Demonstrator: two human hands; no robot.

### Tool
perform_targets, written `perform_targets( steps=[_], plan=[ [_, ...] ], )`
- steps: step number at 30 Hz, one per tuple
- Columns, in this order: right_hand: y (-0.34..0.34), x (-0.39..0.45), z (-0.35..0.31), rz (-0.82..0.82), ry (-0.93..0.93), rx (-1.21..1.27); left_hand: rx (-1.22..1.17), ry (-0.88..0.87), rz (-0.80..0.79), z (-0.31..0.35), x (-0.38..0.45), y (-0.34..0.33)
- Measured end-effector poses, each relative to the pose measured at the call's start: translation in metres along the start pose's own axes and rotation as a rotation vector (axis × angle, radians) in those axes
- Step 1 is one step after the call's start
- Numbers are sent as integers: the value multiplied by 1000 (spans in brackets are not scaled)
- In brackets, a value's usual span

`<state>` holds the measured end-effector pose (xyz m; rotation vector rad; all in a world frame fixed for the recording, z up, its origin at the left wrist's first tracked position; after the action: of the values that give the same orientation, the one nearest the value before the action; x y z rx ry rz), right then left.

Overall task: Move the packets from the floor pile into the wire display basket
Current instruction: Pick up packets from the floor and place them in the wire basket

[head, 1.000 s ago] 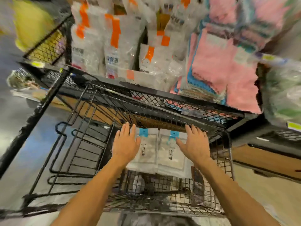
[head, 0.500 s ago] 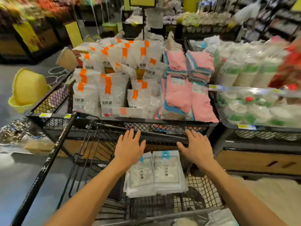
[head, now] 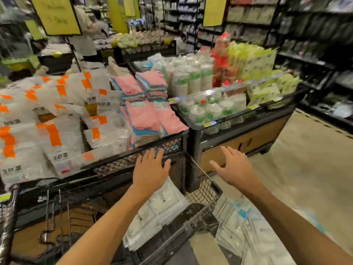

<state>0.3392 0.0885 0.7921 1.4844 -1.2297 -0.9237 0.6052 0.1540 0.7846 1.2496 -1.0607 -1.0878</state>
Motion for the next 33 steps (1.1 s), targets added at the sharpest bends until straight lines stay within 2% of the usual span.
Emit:
perform_targets(
  steps=[9,21,27,33],
  plan=[
    [63,-62,144,118,-265,16,-22,-281,37,164,20,21],
    [105,-158,375,173,-530,11,-26,-533,9,397,7,-22],
    [98,-213,468,161,-667,29,-25,-622,-48,482,-6,-55],
    [70,-251,529,149,-807,25,26,-737,-86,547,-10,-81]
  ],
)
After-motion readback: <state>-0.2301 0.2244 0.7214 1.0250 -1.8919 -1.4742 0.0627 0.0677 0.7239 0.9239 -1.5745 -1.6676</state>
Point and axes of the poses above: each hand's wrist, its own x-axis towards the middle knuckle, its own y-axis out of the back of the hand, z = x × y, the point moved 10 cm from there along x, towards the middle knuckle, and after that the axes turned 4 degrees about x, right-handed, at the moved point
